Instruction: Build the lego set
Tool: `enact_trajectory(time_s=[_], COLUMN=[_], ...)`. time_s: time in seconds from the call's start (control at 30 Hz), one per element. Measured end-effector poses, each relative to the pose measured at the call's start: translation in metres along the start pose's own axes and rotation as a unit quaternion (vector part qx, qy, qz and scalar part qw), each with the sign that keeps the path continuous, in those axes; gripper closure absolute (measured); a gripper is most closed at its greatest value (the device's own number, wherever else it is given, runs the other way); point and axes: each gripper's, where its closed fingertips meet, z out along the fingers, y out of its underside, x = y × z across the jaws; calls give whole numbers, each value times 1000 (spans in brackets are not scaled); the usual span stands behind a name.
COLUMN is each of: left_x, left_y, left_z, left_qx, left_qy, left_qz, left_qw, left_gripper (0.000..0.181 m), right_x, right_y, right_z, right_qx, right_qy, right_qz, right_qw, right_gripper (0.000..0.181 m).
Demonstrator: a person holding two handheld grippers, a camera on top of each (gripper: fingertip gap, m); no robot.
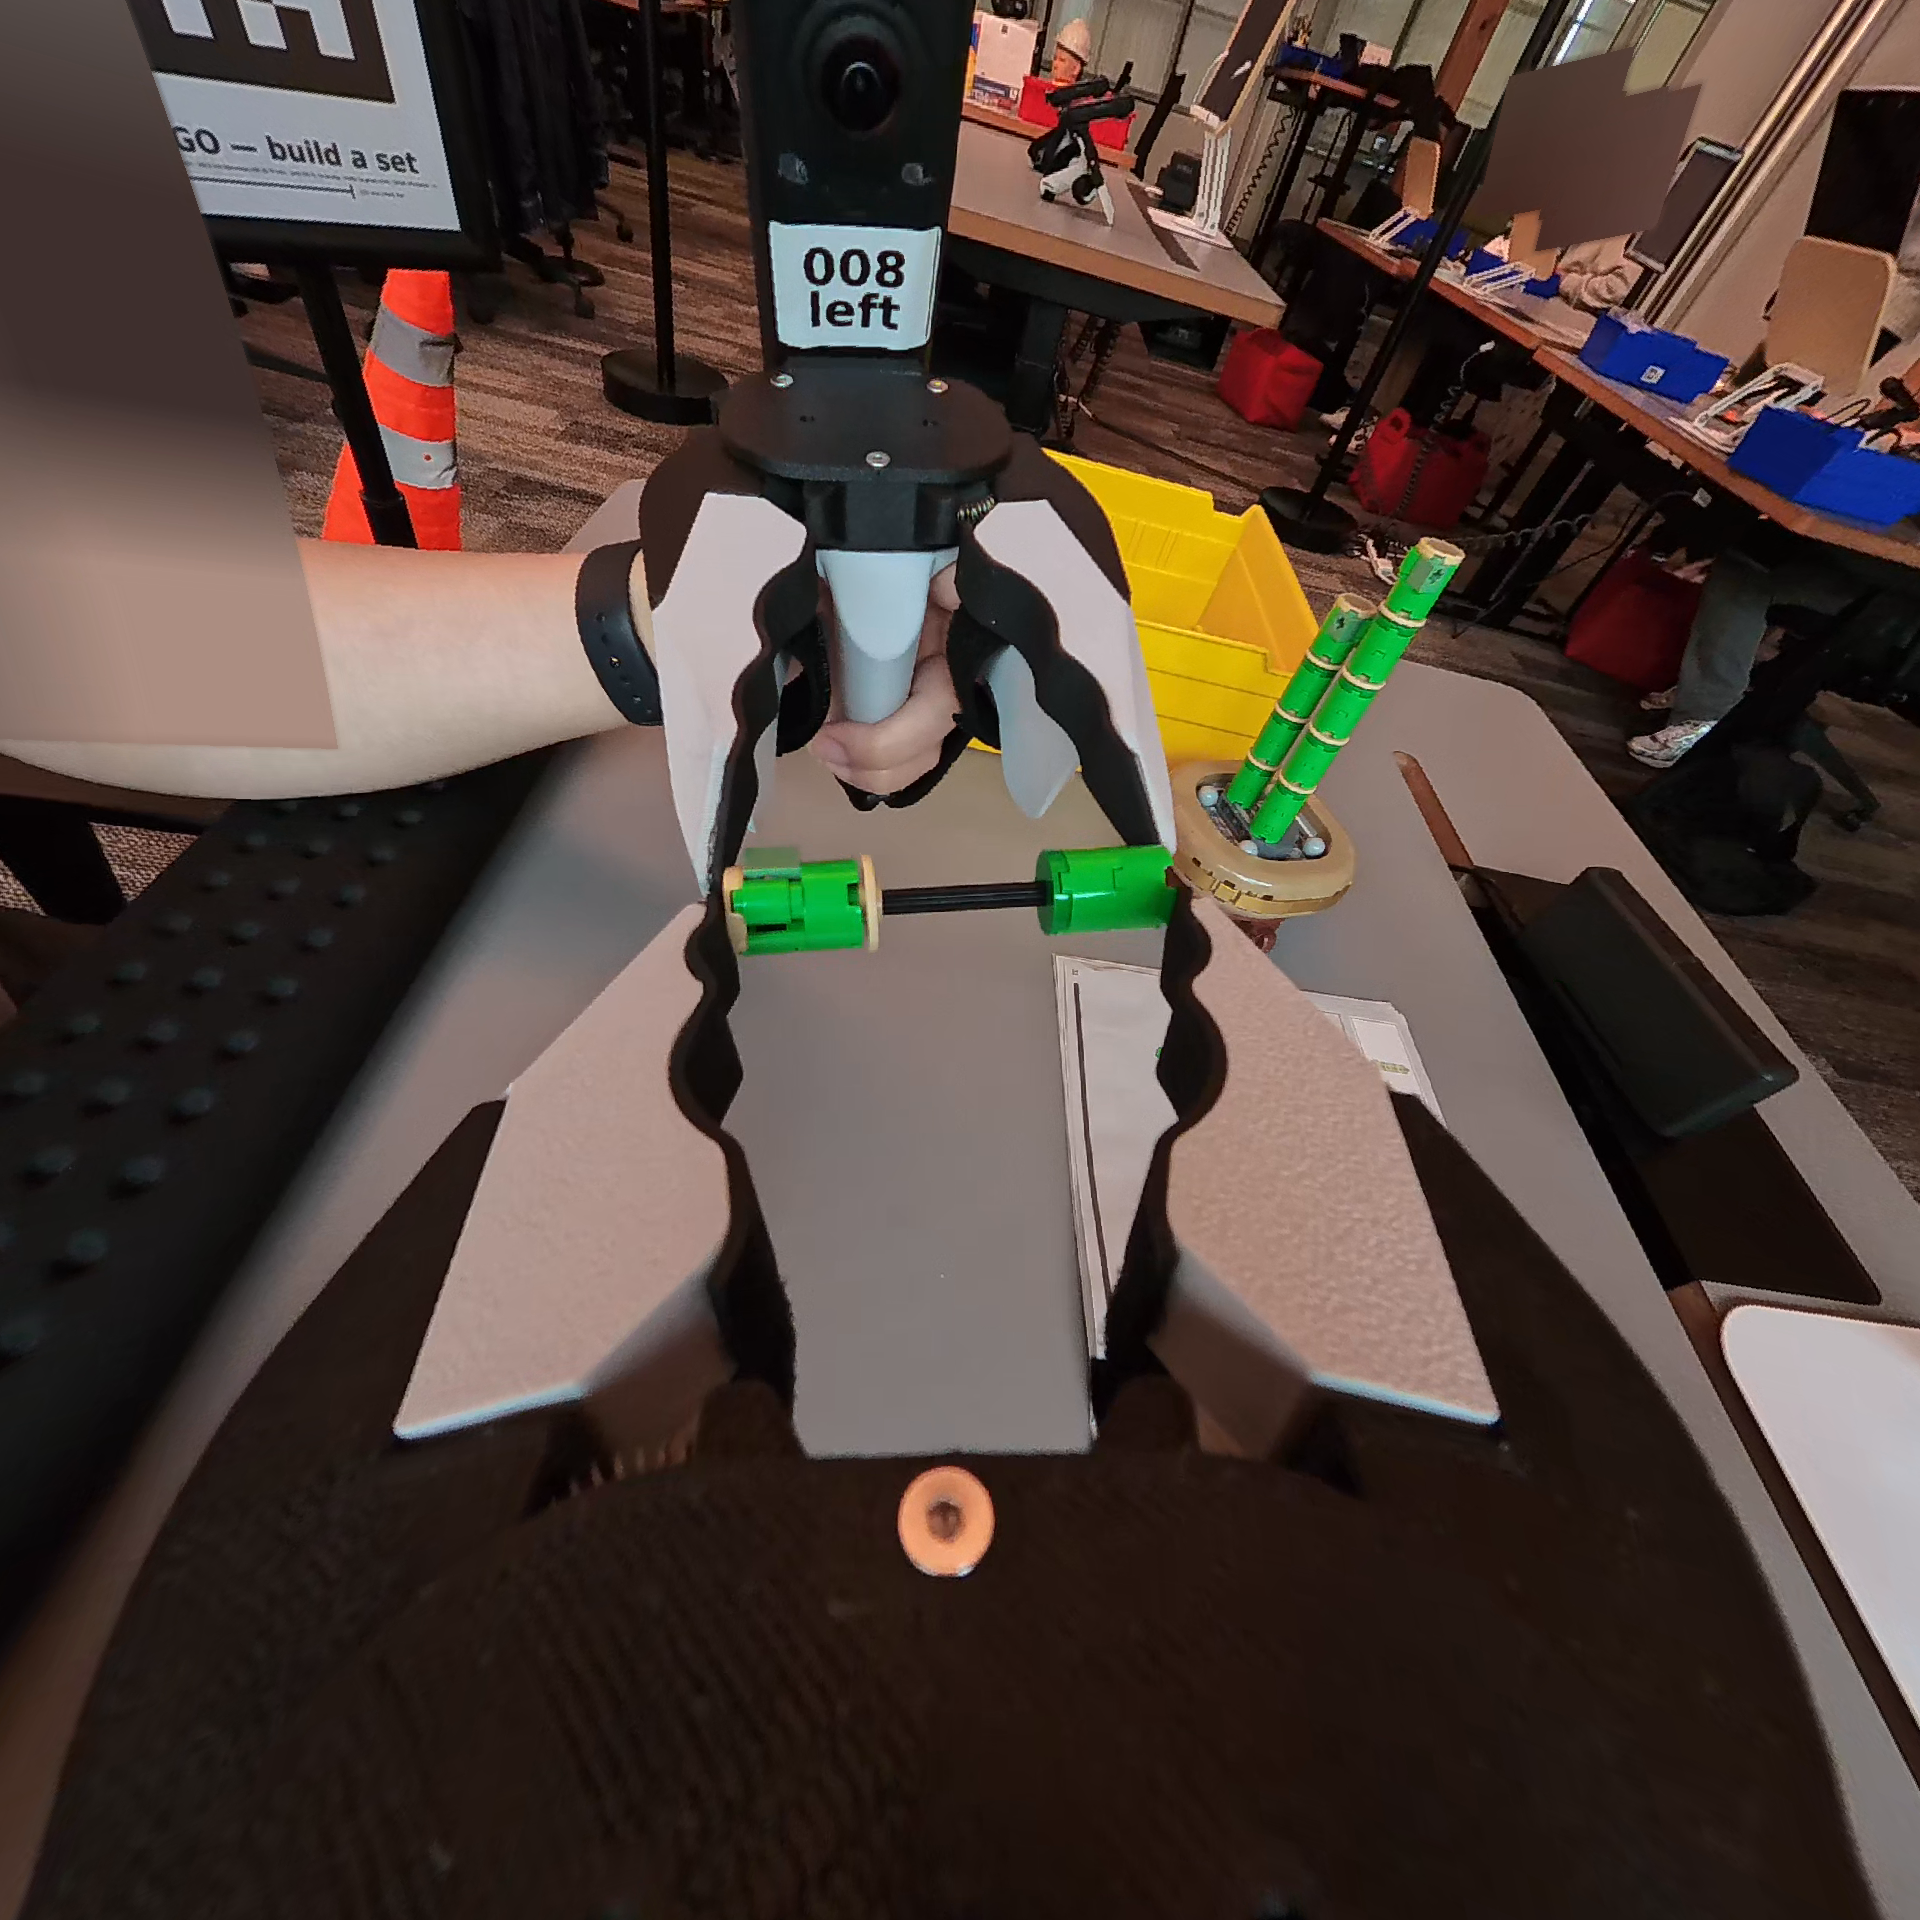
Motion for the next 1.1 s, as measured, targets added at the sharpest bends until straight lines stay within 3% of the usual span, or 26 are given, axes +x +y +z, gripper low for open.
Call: enact_trajectory(time_s=[1.1], left_x=[-3], left_y=[2], left_z=[1], left_qx=[-11], left_qy=[-10], left_qz=[1], left_qw=[1000], left_gripper=[110], right_x=[3], right_y=[4], right_z=[0], right_qx=[-14], right_qy=[9], right_qz=[-4], right_qw=[1000], right_gripper=[106])
